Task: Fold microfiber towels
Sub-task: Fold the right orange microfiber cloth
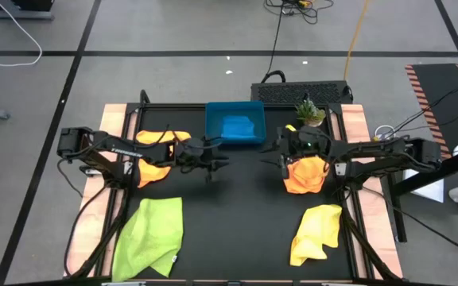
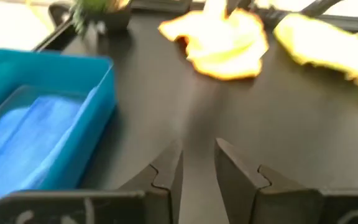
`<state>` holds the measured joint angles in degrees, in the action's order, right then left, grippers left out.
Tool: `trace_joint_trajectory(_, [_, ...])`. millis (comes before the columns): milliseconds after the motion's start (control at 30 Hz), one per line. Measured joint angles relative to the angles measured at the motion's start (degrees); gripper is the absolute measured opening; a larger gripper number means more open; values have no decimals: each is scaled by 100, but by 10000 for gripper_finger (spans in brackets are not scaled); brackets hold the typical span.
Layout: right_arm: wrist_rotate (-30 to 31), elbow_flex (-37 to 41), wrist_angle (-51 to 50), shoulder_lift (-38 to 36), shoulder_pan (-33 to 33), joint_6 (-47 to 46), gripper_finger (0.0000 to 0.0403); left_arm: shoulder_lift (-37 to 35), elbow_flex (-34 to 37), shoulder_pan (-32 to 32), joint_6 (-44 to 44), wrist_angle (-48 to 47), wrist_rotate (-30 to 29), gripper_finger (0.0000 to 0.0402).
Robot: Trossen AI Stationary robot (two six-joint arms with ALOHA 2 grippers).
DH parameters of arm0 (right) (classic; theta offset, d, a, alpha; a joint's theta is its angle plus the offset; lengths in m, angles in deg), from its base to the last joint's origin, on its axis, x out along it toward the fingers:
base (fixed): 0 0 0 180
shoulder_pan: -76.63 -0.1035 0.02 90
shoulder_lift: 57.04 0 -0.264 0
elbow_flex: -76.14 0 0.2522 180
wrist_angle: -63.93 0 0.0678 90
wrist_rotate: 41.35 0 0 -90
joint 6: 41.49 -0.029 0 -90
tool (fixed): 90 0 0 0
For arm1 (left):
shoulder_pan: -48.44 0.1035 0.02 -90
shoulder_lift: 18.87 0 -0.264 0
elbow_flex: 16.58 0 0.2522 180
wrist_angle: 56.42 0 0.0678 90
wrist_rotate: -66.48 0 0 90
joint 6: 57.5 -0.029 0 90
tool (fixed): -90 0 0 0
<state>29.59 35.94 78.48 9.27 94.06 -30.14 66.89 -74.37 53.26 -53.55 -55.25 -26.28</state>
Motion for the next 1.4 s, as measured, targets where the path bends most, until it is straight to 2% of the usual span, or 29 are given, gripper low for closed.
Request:
trace_joint_trajectory(233, [124, 636, 974, -44, -477, -624, 131, 0, 300, -635, 274, 874, -79, 79])
trace_joint_trajectory(367, [142, 750, 1046, -42, -745, -989, 131, 0, 347, -1027, 405, 985, -527, 69])
trace_joint_trajectory(500, [536, 818, 1047, -42, -1114, -1182, 131, 2, 347, -1341, 555, 1050, -913, 60])
trace_joint_trajectory(633, [934, 820, 1051, -44, -1553, -1224, 131, 2, 347, -1563, 660, 1087, -932, 52])
trace_joint_trajectory(1067, [2362, 818, 1091, 17, -2910, -1267, 131, 4, 345, -1990, 702, 1021, -1329, 40])
trace_joint_trajectory(1233, [2381, 818, 1104, 15, -3047, -1333, 131, 7, 345, -1991, 573, 1021, -1419, 40])
trace_joint_trajectory(1300, [2581, 808, 1010, 7, -3046, -1489, 131, 7, 345, -1991, 495, 1025, -1547, 40])
trace_joint_trajectory(1400, [2953, 581, 245, -69, -3009, -1720, 131, 7, 345, -1959, 476, 1033, -1659, 40])
